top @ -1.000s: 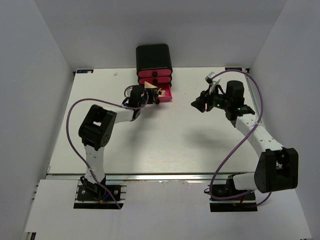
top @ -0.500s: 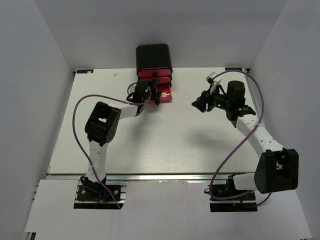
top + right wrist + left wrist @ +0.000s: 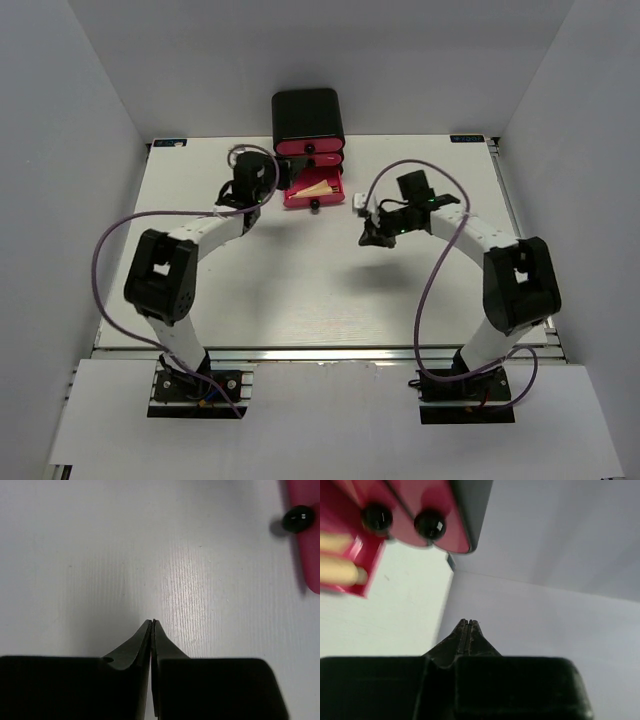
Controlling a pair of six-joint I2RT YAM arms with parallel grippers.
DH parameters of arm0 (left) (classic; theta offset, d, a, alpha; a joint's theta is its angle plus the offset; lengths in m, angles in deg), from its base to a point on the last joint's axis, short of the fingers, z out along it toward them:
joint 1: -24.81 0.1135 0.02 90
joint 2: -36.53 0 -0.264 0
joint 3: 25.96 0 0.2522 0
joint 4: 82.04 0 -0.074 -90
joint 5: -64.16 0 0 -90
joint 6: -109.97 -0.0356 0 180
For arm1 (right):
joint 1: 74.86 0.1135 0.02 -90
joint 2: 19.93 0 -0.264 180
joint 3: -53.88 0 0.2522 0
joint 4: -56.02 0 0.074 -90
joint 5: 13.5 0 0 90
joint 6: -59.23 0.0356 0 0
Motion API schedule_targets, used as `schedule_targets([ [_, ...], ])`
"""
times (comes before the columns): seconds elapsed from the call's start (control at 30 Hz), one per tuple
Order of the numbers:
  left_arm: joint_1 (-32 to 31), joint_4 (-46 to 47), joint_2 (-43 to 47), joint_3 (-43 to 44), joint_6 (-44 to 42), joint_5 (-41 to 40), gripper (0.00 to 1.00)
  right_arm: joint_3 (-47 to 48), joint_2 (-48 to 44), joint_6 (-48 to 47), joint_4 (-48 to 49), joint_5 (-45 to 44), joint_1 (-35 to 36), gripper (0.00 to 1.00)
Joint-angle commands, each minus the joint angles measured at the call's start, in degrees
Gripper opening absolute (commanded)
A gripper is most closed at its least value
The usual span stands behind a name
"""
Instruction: Organize the makeup
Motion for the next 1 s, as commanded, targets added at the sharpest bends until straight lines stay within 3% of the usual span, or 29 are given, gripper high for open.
schedule_targets([
  [0.0, 4.09, -10.75, 6.51, 1.27, -18.81, 2.54, 0.06, 1.7, 2.24, -3.63, 6.0, -10.37, 4.55, 0.06],
  [0.03, 4.44, -14.82, 6.95, 5.72, -23.06, 1.84, 0.1, 1.52, 3.12, 0.57, 14.66, -15.79, 6.56, 0.06],
  [0.1, 4.53, -22.73, 6.7, 11.37, -36.29, -0.44, 0.22, 3.8, 7.07, 3.59, 20.18, -19.35, 7.89, 0.06],
  [0.13, 4.53, -28.42, 6.35, 14.09, -39.34, -1.24, 0.37, 5.2, 8.56, 5.08, 22.2, -22.84, 8.94, 0.06],
  [0.23, 4.62, -33.57, 3.37, 23.85, -50.68, -1.78, 0.62, 12.58, 16.2, 8.17, 25.12, -30.05, 10.7, 0.06],
  [0.33, 4.62, -37.7, -3.39, 35.97, -58.33, -0.11, 0.72, 19.0, 22.8, 9.14, 27.4, -34.11, 11.41, 0.08],
  [0.4, 4.62, -39.55, -7.26, 43.17, -60.89, 2.09, 0.75, 21.02, 26.76, 8.7, 28.98, -35.44, 11.68, 0.1],
  [0.5, 4.62, -39.39, -13.24, 47.33, -61.08, 3.24, 0.8, 24.8, 31.07, 8.26, 29.61, -37.38, 12.29, 0.11],
  [0.7, 4.53, -37.97, -18.26, 47.95, -61.25, 2.71, 0.82, 29.82, 34.41, 10.19, 29.43, -38.35, 12.56, 0.1],
  [0.87, 4.53, -40.87, -22.39, 50.59, -61.95, 3.06, 0.83, 28.33, 34.68, 11.42, 36.54, -41.95, 12.47, 0.11],
  [0.97, 4.53, -40.35, -21.96, 49.28, -61.86, 2.8, 0.83, 29.3, 33.19, 11.34, 32.17, -38.28, 12.2, 0.08],
])
